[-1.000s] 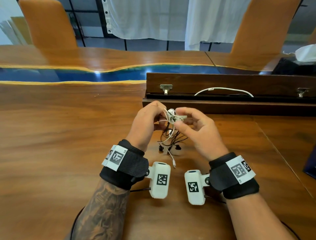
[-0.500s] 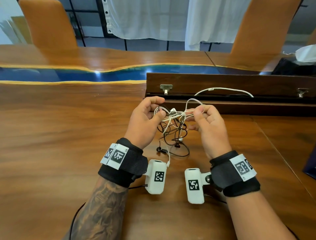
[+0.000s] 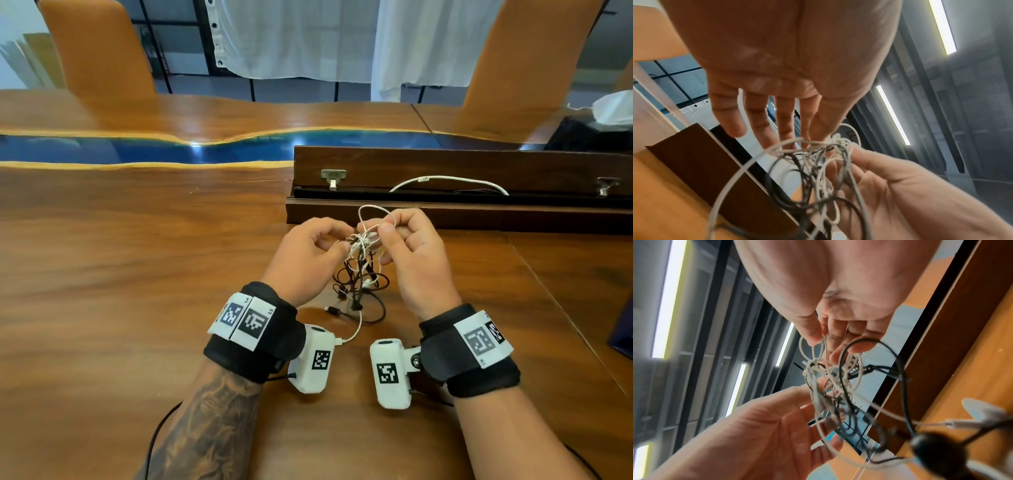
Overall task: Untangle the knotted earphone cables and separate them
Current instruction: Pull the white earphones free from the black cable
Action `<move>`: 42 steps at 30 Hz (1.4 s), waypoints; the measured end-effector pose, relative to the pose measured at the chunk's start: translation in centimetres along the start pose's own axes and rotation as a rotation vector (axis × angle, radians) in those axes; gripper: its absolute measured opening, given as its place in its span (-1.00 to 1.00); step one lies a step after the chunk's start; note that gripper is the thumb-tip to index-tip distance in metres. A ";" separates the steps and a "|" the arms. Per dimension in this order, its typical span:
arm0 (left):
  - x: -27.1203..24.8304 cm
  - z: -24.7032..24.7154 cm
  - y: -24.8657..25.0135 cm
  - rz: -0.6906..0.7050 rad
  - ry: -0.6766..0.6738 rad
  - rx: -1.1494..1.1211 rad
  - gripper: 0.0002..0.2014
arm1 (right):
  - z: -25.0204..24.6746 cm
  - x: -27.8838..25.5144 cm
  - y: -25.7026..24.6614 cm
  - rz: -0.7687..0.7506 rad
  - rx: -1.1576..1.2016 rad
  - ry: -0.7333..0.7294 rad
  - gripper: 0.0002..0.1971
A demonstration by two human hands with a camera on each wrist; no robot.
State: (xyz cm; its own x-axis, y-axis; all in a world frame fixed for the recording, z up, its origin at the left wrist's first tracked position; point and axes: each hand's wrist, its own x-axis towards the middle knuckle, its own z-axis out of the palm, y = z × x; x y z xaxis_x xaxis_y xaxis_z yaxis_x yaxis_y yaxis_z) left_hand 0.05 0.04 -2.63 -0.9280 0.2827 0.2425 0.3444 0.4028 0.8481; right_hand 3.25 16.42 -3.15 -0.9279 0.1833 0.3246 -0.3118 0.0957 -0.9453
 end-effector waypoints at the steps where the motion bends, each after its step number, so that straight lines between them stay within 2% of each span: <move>1: 0.0 0.1 0.0 -0.001 -0.016 -0.004 -0.82 | 0.0 0.0 -0.1 0.005 0.024 -0.020 -0.91; 5: -0.2 0.3 0.2 0.039 0.018 -0.027 -0.86 | 0.0 -0.2 -0.4 0.040 0.078 -0.069 -0.93; 9: -0.2 0.4 0.2 0.060 0.080 -0.024 -0.99 | -0.2 0.0 -0.1 0.039 0.116 -0.042 -0.93; 11: -0.2 0.5 0.2 0.067 0.102 -0.018 -0.96 | -0.2 0.0 0.1 0.019 0.105 -0.027 -0.93; 14: -0.1 0.6 0.1 0.066 0.120 0.006 -0.91 | -0.2 -0.2 0.4 -0.067 0.009 0.017 -0.68; 15: -0.1 0.6 0.0 0.062 0.123 0.017 -0.90 | -0.2 -0.3 0.3 -0.121 -0.023 0.047 -0.66; 18: -0.1 0.7 -0.2 0.054 0.151 0.054 -0.88 | -0.3 -0.3 -0.2 -0.282 -0.090 0.084 -0.88; 19: 0.0 0.7 -0.2 0.058 0.165 0.060 -0.88 | -0.4 -0.3 -0.2 -0.288 -0.121 0.068 -0.88; 20: 0.0 0.7 -0.3 0.062 0.174 0.062 -0.88 | -0.4 -0.3 0.0 -0.263 -0.141 0.037 -0.86; 22: 0.1 0.7 -0.5 0.062 0.172 0.053 -0.89 | -0.5 -0.2 0.4 -0.183 -0.237 -0.045 -0.94; 25: 0.0 0.7 -0.5 0.052 0.114 0.057 -0.91 | -0.8 0.0 1.1 -0.111 -0.346 -0.112 -0.81; 32: -0.1 0.4 -0.1 0.093 0.068 0.003 -0.93 | -1.1 0.0 1.0 -0.127 -0.366 -0.049 -0.87; 39: 0.1 0.4 0.2 0.015 0.103 -0.093 -0.94 | -0.3 -0.3 0.3 -0.185 -0.235 -0.041 -0.81; 42: 0.1 0.2 0.4 -0.025 0.127 -0.183 -0.94 | -0.4 -0.2 0.3 -0.174 -0.154 0.011 -0.82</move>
State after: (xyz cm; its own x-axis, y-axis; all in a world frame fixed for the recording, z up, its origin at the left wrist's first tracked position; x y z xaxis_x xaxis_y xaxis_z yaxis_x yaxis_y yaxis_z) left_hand 0.09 0.38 -2.38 -0.9505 0.1577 0.2676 0.2999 0.2406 0.9232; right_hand 3.40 16.82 -3.46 -0.8604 0.1612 0.4834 -0.4314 0.2744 -0.8594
